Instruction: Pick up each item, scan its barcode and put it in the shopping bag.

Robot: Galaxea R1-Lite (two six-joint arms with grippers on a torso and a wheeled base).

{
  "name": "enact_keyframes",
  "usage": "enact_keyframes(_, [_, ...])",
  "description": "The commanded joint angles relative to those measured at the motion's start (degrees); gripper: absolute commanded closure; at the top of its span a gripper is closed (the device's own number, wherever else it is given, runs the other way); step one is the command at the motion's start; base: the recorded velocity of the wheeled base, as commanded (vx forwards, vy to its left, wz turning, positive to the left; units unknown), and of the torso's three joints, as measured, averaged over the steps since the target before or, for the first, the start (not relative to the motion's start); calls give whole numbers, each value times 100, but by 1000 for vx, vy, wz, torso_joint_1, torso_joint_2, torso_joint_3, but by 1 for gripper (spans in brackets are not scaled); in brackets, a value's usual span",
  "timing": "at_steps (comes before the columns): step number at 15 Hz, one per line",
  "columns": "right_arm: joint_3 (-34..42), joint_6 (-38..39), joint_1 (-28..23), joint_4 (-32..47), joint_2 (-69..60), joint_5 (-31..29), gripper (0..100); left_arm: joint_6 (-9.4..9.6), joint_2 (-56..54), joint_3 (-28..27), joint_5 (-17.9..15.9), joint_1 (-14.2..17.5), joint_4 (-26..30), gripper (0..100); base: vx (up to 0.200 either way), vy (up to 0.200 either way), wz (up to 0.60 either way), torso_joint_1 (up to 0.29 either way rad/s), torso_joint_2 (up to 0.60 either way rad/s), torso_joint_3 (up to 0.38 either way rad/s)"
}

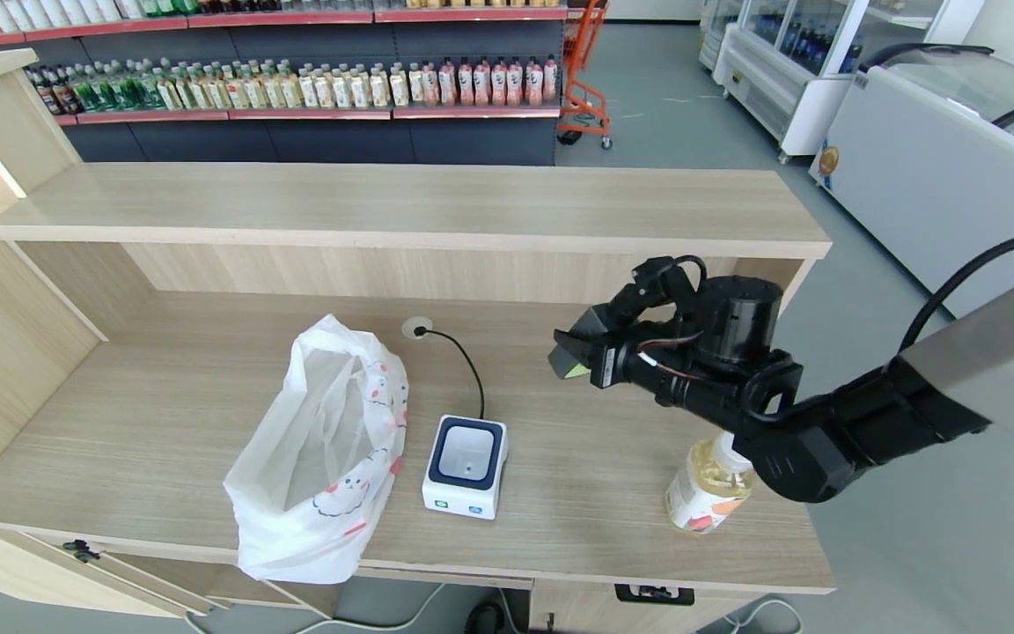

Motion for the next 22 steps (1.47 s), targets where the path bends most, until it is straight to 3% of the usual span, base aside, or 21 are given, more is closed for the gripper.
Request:
enact_keyframes(1, [-217,118,-305,-20,-937,465,100,1,-2,1,-6,1,0,100,0,0,0,0,0,0])
enact_keyframes(4, [301,-383,-323,-617,-2185,1836,100,1,-2,1,3,1,0,100,0,0,0,0,0,0])
enact_keyframes(6, [1347,-1657,-305,-1452,-2835,3479,100,1,-2,1,3,1,0,100,0,0,0,0,0,0])
enact_keyframes(8, [1699,-2589,-165,-2524,-2906,4965,100,1,-2,1,3,1,0,100,0,0,0,0,0,0])
enact_keyframes(10, [1743,-2782,371,-3192,-2870,5132,100,1,-2,1,3,1,0,100,0,0,0,0,0,0])
enact_keyframes(16, [2129,-3582,1285,-3192,-3328,5800,100,1,-2,1,3,1,0,100,0,0,0,0,0,0])
enact_keyframes(22, [2824,-3617,1154,-3192,-3960,5826,100,1,-2,1,3,1,0,100,0,0,0,0,0,0])
